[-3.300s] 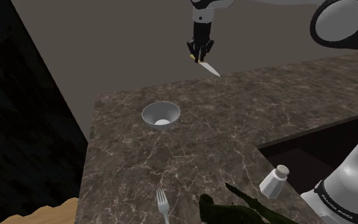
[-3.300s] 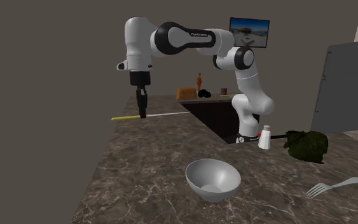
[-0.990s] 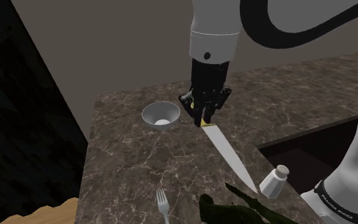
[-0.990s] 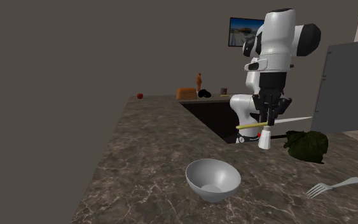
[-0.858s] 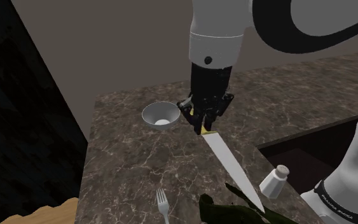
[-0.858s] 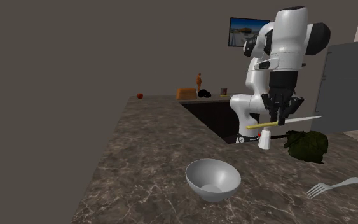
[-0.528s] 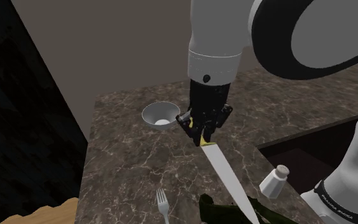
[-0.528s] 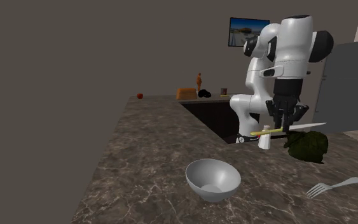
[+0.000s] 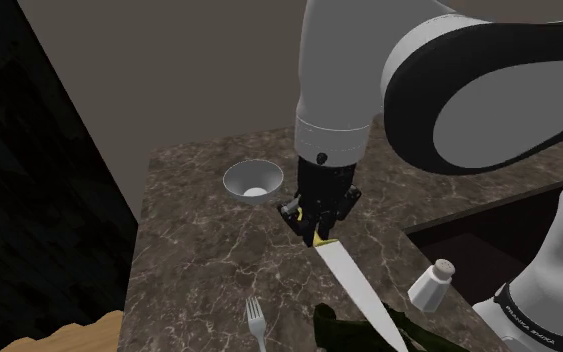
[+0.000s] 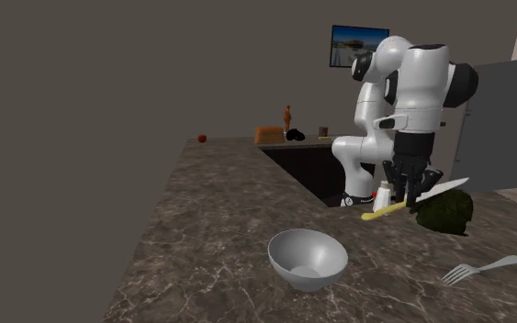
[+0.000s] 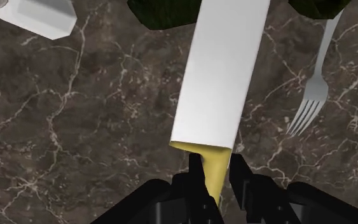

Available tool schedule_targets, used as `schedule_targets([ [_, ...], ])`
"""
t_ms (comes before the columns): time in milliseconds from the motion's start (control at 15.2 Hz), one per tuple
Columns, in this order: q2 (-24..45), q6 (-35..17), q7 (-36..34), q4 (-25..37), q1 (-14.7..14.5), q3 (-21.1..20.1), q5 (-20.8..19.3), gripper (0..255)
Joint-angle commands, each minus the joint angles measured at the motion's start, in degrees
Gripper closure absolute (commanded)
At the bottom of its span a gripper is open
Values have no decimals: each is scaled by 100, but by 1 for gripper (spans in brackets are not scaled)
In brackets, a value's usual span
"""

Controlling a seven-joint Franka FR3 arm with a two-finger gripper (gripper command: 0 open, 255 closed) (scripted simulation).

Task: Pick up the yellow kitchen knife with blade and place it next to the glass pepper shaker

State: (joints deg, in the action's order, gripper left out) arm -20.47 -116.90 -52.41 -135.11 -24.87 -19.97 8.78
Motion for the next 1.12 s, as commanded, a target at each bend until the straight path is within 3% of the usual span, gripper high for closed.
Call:
schedule_targets([
  [0, 65, -174, 2, -115, 2, -19, -4, 255],
  [1056, 713, -1538, -87, -847, 30, -196, -87, 255],
])
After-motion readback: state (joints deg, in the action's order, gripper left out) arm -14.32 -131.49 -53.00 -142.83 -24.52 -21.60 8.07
